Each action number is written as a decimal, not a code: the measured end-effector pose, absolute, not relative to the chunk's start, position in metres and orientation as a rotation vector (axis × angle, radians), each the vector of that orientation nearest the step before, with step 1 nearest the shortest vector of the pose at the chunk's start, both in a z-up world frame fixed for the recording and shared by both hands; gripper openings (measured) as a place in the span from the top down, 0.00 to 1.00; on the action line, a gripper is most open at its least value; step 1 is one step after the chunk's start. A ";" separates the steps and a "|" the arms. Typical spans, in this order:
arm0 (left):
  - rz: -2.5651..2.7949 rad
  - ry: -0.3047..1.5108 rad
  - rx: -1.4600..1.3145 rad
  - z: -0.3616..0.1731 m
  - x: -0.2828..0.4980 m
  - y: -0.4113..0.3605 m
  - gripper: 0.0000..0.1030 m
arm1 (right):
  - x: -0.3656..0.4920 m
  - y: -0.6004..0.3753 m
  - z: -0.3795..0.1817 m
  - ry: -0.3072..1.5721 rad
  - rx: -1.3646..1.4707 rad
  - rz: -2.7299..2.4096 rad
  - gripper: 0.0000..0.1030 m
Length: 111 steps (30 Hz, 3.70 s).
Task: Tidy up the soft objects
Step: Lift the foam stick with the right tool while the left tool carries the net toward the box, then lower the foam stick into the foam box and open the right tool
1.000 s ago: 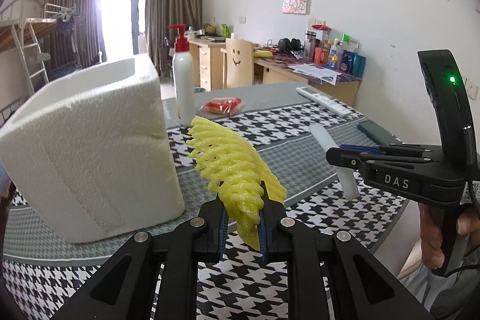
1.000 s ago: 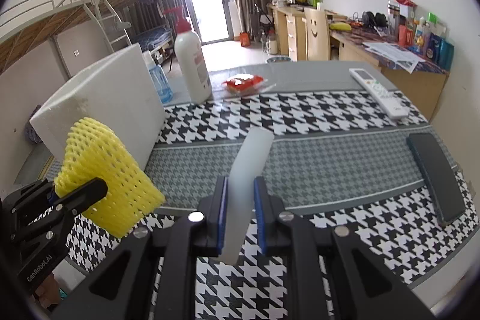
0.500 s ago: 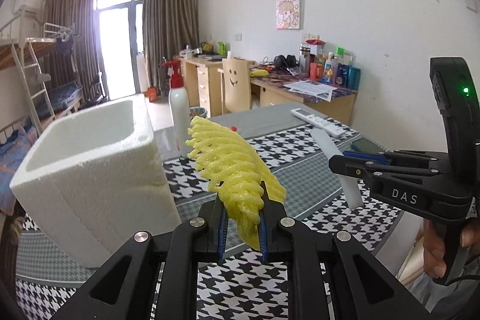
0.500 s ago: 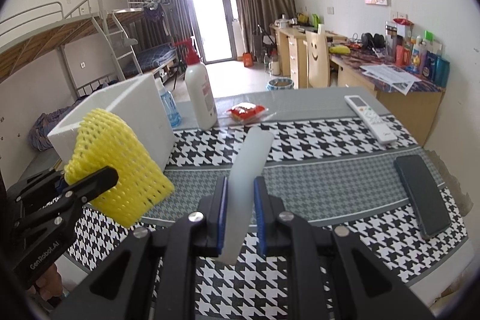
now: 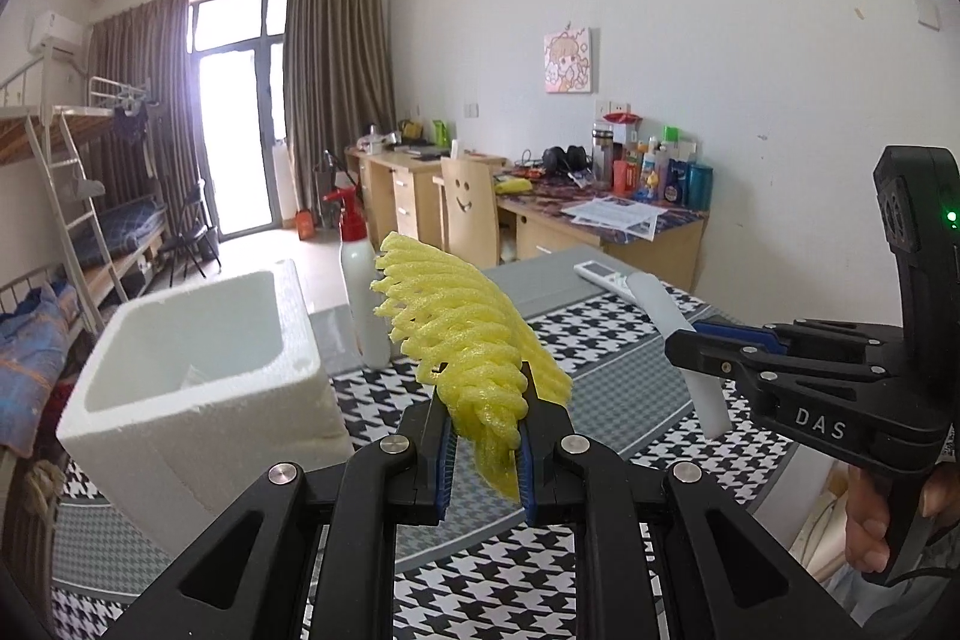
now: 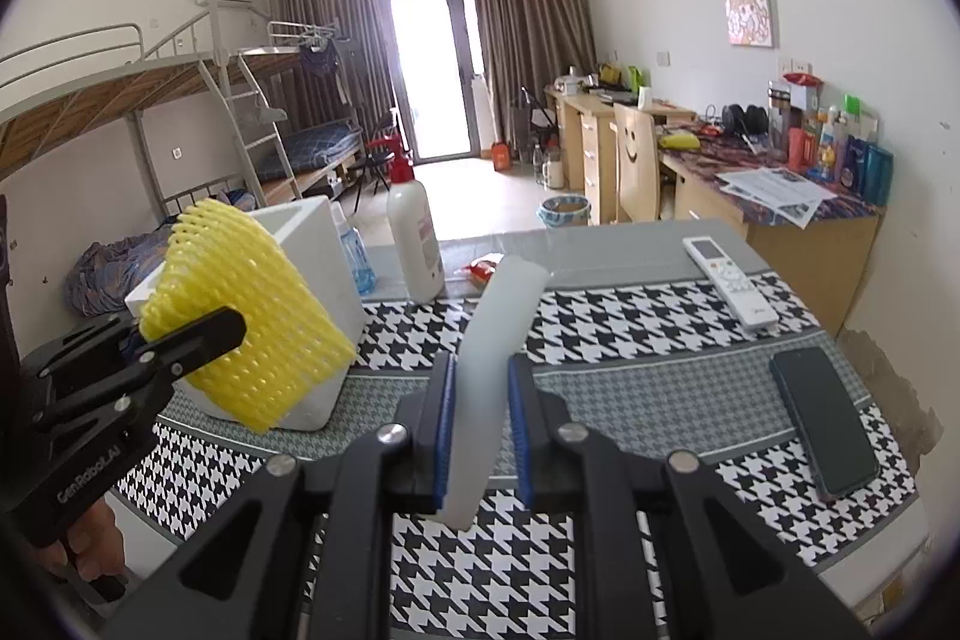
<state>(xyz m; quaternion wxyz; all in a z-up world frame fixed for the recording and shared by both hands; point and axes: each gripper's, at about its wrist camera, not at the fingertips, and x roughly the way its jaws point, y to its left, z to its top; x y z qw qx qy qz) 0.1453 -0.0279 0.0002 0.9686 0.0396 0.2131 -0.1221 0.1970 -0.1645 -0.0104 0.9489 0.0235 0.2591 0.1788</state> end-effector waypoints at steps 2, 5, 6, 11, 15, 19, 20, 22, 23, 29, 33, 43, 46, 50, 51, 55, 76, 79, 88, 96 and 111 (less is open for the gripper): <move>-0.243 0.425 0.078 0.003 0.145 -0.028 0.83 | 0.194 -0.164 -0.006 0.514 0.045 0.366 0.80; -0.235 0.406 0.079 0.008 0.143 -0.027 0.83 | 0.192 -0.164 -0.001 0.497 0.041 0.371 0.80; -0.232 0.400 0.079 0.011 0.143 -0.026 0.83 | 0.191 -0.164 0.000 0.492 0.040 0.373 0.80; -0.224 0.380 0.084 0.019 0.142 -0.026 0.83 | 0.189 -0.161 0.006 0.472 0.032 0.387 0.80; -0.212 0.362 0.092 0.024 0.140 -0.023 0.83 | 0.189 -0.158 0.010 0.460 0.026 0.396 0.80; -0.207 0.347 0.085 0.028 0.139 -0.018 0.83 | 0.188 -0.156 0.013 0.450 0.021 0.404 0.80; -0.206 0.343 0.083 0.029 0.139 -0.017 0.83 | 0.188 -0.155 0.014 0.448 0.020 0.407 0.80; -0.201 0.336 0.082 0.032 0.139 -0.015 0.83 | 0.188 -0.154 0.016 0.443 0.016 0.412 0.80; -0.199 0.333 0.082 0.033 0.138 -0.014 0.83 | 0.188 -0.153 0.016 0.441 0.014 0.413 0.80; -0.178 0.317 0.073 0.039 0.137 -0.003 0.83 | 0.190 -0.145 0.019 0.435 0.005 0.435 0.80; -0.158 0.310 0.063 0.042 0.136 0.005 0.83 | 0.190 -0.138 0.023 0.424 -0.001 0.456 0.80; -0.101 0.294 0.048 0.050 0.137 0.023 0.83 | 0.194 -0.122 0.031 0.409 -0.021 0.508 0.80; -0.078 0.293 0.043 0.051 0.139 0.028 0.83 | 0.196 -0.113 0.033 0.410 -0.029 0.534 0.80; -0.050 0.290 0.035 0.052 0.138 0.036 0.83 | 0.197 -0.102 0.035 0.405 -0.038 0.567 0.80; -0.045 0.288 0.035 0.052 0.137 0.038 0.83 | 0.198 -0.100 0.035 0.405 -0.041 0.572 0.80; -0.017 0.284 0.031 0.052 0.137 0.046 0.83 | 0.200 -0.088 0.036 0.408 -0.053 0.595 0.80; 0.109 0.276 0.004 0.053 0.142 0.082 0.83 | 0.218 -0.043 0.041 0.434 -0.089 0.699 0.80; 0.114 0.282 0.008 0.052 0.145 0.084 0.83 | 0.223 -0.038 0.041 0.435 -0.089 0.695 0.80; 0.143 0.303 -0.006 0.048 0.157 0.095 0.83 | 0.234 -0.015 0.039 0.465 -0.128 0.714 0.80; 0.164 0.312 -0.002 0.047 0.165 0.105 0.83 | 0.243 0.001 0.037 0.485 -0.157 0.712 0.80; 0.198 0.301 -0.002 0.046 0.169 0.131 0.83 | 0.262 0.020 0.036 0.511 -0.170 0.724 0.80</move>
